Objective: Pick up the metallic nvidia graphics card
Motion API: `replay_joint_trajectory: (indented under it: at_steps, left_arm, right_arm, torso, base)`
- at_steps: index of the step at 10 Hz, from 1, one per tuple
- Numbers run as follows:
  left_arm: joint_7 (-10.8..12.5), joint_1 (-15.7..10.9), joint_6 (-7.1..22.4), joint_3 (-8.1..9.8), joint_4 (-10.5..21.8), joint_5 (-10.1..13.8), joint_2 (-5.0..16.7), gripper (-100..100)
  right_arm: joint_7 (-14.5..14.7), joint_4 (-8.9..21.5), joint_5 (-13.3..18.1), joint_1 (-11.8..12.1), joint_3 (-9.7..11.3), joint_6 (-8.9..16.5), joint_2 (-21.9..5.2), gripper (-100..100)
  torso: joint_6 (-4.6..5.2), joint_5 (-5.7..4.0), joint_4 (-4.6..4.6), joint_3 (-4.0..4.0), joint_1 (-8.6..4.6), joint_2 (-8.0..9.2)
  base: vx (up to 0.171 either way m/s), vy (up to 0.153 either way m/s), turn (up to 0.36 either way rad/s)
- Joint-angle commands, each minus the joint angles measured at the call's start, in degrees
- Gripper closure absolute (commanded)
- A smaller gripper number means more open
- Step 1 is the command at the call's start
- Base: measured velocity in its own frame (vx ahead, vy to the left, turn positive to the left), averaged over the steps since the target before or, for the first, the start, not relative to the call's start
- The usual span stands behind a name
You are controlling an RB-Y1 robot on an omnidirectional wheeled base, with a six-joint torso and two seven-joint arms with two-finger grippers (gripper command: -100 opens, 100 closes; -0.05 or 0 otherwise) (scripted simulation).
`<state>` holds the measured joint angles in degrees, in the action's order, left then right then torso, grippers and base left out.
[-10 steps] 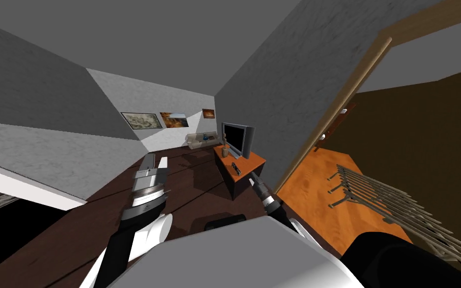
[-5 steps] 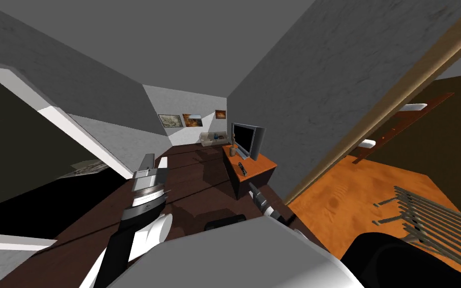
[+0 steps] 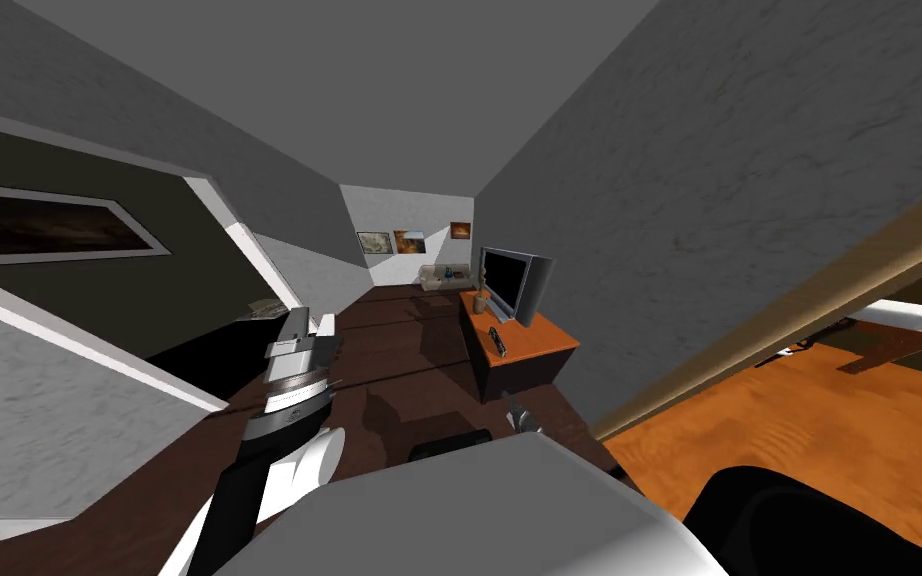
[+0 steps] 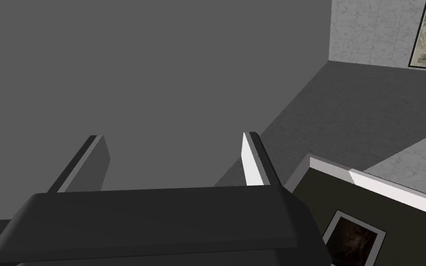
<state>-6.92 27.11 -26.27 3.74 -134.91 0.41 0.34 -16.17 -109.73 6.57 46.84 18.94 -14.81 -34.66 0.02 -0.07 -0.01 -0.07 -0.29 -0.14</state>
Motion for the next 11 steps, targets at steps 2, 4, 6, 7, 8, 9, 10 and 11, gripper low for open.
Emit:
replay_joint_trajectory:
  at_steps: [2,4,6,7,8,9,10,11]
  left_arm:
    - [0.0,0.0,0.0,0.0,0.0,0.0,0.0,0]
    - [0.0,0.02,0.0,0.01,0.0,0.0,0.0,0]
    - [0.0,0.01,0.0,0.01,0.0,0.0,0.0,0]
    - [0.0,0.02,0.0,0.01,0.0,0.0,0.0,0]
    - [0.0,0.03,0.0,0.01,-0.01,0.0,0.01,0]
    - [0.0,0.03,0.0,0.01,-0.01,0.0,0.01,0]
    - [0.0,0.03,0.0,0.02,-0.01,0.0,0.01,0]
    - [0.0,0.03,0.0,0.02,-0.01,0.0,0.01,0]
  right_arm:
    - [-0.24,4.05,0.83,1.7,3.3,2.5,-4.02,-100]
    - [-0.31,6.31,1.0,1.99,4.5,3.39,-6.46,-100]
    - [-0.24,10.15,1.17,2.22,6.8,5.22,-10.12,-100]
    - [-0.11,12.25,1.18,2.17,7.89,6.16,-11.91,-100]
    - [0.07,14.45,1.15,2.03,8.93,7.1,-13.67,-100]
    - [0.3,15.99,1.09,1.79,9.93,8.04,-15.37,-100]
    - [0.56,18.1,0.99,1.5,10.87,8.97,-17.01,-100]
    - [0.56,18.48,0.99,1.5,10.87,8.97,-17.01,-100]
  torso:
    - [0.01,0.0,-0.01,-0.03,-0.01,-0.06]
    - [0.07,0.0,-0.04,-0.09,-0.02,-0.14]
    - [0.02,0.01,-0.06,-0.17,-0.04,-0.29]
    - [0.01,-0.01,-0.09,-0.25,-0.05,-0.44]
    - [0.04,-0.01,-0.12,-0.32,-0.07,-0.55]
    - [0.02,-0.01,-0.14,-0.36,-0.11,-0.63]
    - [0.03,-0.03,-0.15,-0.41,-0.15,-0.7]
    - [0.02,-0.02,-0.18,-0.49,-0.1,-0.86]
  base:
    - [0.02,-0.022,0.441]
    - [0.033,-0.017,0.271]
    - [0.084,-0.018,0.435]
    - [0.132,-0.031,0.38]
    - [0.146,-0.047,0.438]
    - [0.162,-0.063,0.444]
    - [0.204,-0.047,0.445]
    - [0.139,-0.056,0.152]
